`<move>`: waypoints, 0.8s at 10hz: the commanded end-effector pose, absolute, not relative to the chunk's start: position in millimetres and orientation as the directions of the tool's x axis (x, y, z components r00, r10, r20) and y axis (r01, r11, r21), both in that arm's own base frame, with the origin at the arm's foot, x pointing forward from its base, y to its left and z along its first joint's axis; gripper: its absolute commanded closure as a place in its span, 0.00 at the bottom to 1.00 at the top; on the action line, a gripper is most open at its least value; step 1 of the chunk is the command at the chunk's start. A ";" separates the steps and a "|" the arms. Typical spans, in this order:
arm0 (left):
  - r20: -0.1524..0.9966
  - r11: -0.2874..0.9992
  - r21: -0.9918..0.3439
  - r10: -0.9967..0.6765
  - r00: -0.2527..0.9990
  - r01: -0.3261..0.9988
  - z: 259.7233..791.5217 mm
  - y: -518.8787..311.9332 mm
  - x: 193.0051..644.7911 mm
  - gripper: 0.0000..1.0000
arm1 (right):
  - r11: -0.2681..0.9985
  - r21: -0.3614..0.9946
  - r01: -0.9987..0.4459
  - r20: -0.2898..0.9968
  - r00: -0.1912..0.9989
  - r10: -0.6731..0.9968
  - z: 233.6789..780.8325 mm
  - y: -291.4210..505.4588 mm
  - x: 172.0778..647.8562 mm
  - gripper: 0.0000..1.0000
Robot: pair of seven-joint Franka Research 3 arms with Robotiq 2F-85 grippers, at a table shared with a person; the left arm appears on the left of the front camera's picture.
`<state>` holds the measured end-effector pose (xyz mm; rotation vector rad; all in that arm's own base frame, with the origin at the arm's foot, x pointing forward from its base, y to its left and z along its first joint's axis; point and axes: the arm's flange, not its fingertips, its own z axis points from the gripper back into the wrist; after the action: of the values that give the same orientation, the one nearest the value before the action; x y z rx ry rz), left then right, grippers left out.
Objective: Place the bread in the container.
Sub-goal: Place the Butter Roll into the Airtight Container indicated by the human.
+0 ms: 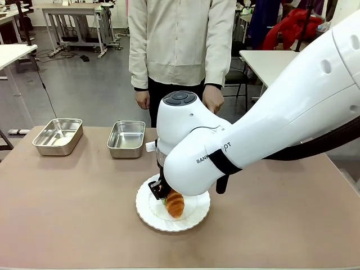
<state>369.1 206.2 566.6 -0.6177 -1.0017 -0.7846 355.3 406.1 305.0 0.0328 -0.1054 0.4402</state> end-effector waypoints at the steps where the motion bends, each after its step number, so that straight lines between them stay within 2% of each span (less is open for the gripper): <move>1: 0.911 0.573 -0.095 -0.281 0.304 0.814 569.0 205.3 368.0 0.00 | 0.909 -0.008 -0.417 0.144 0.899 0.414 323.3 399.6 361.6 0.52; 5: 0.911 0.573 -0.095 -0.281 0.304 0.814 569.0 205.3 368.0 0.00 | 0.957 -0.031 -0.289 0.274 0.918 0.286 424.3 363.8 410.5 0.52; 8: 0.911 0.573 -0.095 -0.281 0.304 0.814 569.0 205.3 368.0 0.00 | 0.979 -0.008 -0.204 0.321 0.927 0.196 470.7 332.3 475.4 0.52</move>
<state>369.0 206.5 566.6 -0.6175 -1.0018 -0.7841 453.8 330.3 473.0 0.0396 -0.3347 0.2138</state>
